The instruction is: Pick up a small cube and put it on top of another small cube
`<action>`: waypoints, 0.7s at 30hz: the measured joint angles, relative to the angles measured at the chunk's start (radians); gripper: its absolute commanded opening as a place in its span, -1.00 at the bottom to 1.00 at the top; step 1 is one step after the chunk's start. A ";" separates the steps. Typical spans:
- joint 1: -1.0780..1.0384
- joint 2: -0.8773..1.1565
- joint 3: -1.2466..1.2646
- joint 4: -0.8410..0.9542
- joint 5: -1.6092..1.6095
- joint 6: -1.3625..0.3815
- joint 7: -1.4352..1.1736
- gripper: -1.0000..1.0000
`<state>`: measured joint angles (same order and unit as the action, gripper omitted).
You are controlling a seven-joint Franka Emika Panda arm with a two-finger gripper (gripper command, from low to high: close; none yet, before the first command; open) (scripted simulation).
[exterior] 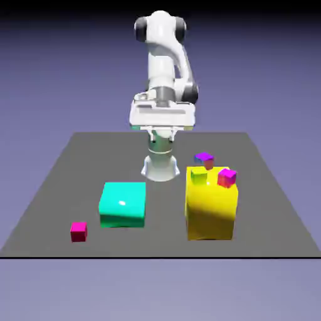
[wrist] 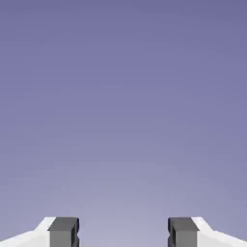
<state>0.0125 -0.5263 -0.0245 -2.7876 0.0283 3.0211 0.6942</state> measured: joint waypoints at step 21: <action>0.009 0.761 -0.426 0.391 0.493 -0.276 -0.814 0.00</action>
<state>0.0219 0.2348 -0.4505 -2.3968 0.5208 2.7448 -0.1202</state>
